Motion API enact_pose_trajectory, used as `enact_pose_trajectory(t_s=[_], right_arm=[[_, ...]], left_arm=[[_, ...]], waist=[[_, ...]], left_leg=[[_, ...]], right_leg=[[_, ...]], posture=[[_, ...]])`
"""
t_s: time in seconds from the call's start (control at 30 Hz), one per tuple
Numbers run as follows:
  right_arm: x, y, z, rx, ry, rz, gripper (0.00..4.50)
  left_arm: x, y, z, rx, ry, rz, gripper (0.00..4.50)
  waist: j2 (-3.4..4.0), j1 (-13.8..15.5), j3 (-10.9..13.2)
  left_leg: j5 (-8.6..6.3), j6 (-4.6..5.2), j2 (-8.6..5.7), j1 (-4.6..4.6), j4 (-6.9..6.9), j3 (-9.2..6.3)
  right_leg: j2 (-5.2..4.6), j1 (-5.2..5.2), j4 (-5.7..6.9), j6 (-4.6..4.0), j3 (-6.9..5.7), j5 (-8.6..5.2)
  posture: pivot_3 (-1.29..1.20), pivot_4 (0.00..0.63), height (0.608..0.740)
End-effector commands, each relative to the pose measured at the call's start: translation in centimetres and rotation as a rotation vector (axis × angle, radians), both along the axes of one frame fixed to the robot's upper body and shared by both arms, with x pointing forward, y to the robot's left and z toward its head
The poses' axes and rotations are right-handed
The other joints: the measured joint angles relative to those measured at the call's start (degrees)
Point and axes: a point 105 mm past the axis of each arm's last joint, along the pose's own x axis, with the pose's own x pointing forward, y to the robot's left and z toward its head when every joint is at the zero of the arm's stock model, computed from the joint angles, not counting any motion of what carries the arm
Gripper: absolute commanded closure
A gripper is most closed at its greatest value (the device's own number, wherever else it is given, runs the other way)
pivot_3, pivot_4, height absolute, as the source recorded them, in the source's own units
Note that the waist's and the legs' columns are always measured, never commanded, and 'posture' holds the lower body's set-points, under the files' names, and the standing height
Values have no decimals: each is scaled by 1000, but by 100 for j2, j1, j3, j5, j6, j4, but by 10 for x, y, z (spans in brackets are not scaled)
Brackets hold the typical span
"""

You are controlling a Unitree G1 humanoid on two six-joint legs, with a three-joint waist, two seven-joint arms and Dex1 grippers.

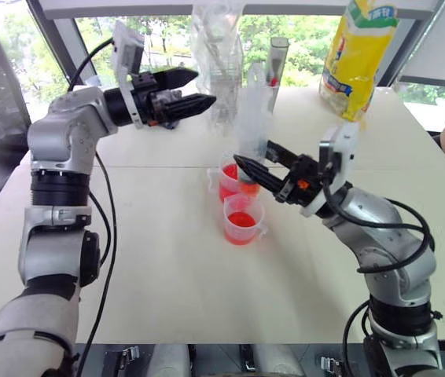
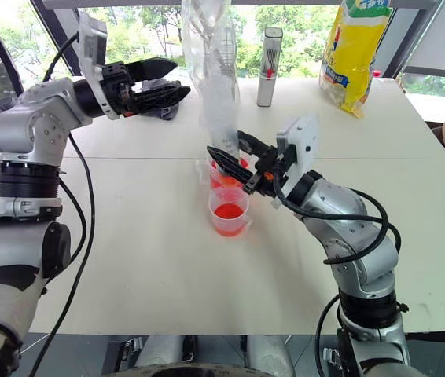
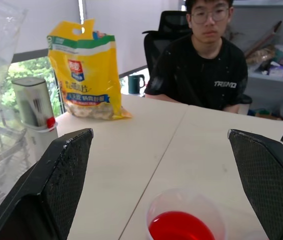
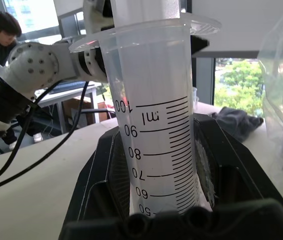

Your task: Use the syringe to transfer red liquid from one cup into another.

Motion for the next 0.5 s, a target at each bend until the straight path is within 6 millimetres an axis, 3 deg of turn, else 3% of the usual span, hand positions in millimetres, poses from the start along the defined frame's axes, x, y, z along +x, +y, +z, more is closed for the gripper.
enact_pose_trajectory(t_s=[0.03,0.3,0.5], right_arm=[[-4,1,0,1,-43,2,3089],[-2,0,-3,-2,-49,-2,3089],[-1,0,-4,-6,-49,-3,3089]], left_arm=[[-15,-9,28,-33,-58,-85,33],[-35,-15,42,-54,-47,-212,33],[-45,-21,40,-38,-28,-289,33]], waist=[[0,-10,0],[0,-17,0],[0,-8,0]], left_leg=[[0,0,0,-1,1,0],[0,0,0,0,2,-4],[0,0,0,0,2,-3]], right_leg=[[0,0,0,0,0,0],[3,0,1,0,-1,0],[2,0,1,0,0,0]], posture=[[0,150,740],[0,150,740],[0,150,740]])
